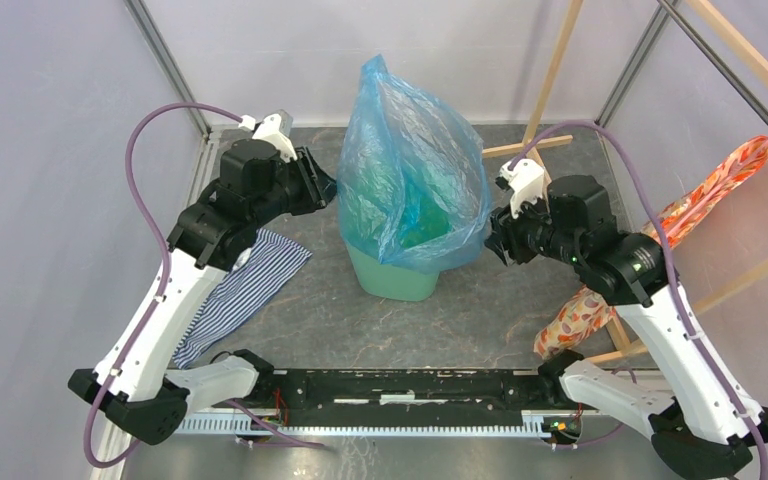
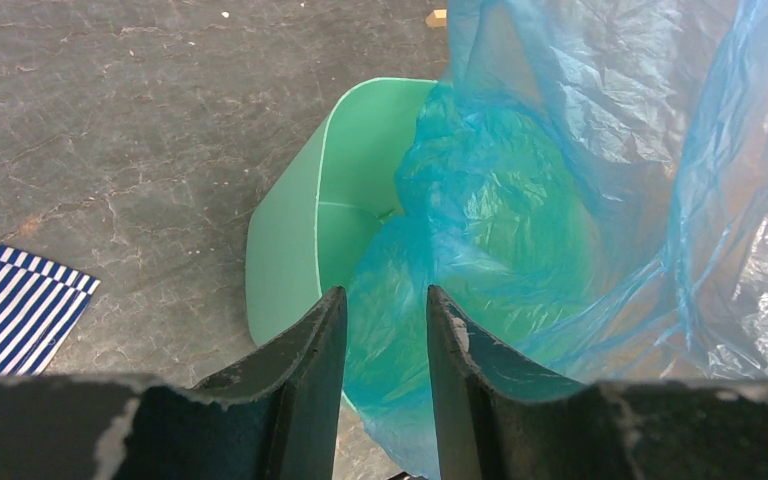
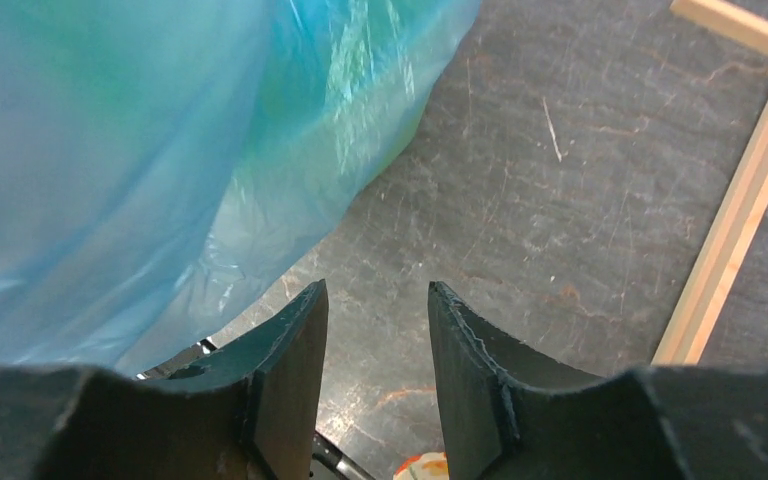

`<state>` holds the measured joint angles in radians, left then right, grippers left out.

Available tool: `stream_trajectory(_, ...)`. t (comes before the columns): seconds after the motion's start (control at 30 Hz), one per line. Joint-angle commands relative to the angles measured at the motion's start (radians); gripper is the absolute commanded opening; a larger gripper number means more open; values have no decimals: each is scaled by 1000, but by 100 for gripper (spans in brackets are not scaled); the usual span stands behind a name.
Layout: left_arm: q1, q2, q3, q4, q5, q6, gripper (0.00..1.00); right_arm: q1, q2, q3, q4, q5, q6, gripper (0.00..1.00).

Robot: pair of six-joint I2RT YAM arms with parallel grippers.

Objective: Put the trash bags into the trash bin

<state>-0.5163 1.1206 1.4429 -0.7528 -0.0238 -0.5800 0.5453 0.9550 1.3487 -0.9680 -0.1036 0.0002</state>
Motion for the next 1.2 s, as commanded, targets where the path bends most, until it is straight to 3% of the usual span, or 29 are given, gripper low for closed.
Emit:
stream_trajectory(0.0,4,-1,-6,46,-1,26,42,2,-14,-45,-3,-13,-8,48)
stream_trajectory(0.3,4,4,-22,68,19,19,41,22,4,-90,189,-259,113,49)
stream_trajectory(0.43,4,10,-23,77,19,20,41,27,41,-72,315,-278,186,48)
stream_trajectory(0.6,4,25,-24,97,19,22,41,46,115,-66,457,-244,227,47)
stream_trajectory(0.87,4,68,-15,133,19,29,41,82,198,-145,657,-54,206,45)
stream_trajectory(1.07,3,68,-36,142,18,35,41,93,206,-176,593,37,162,43)
stream_trajectory(1.17,3,58,-55,144,5,36,41,93,167,-176,561,65,147,50)
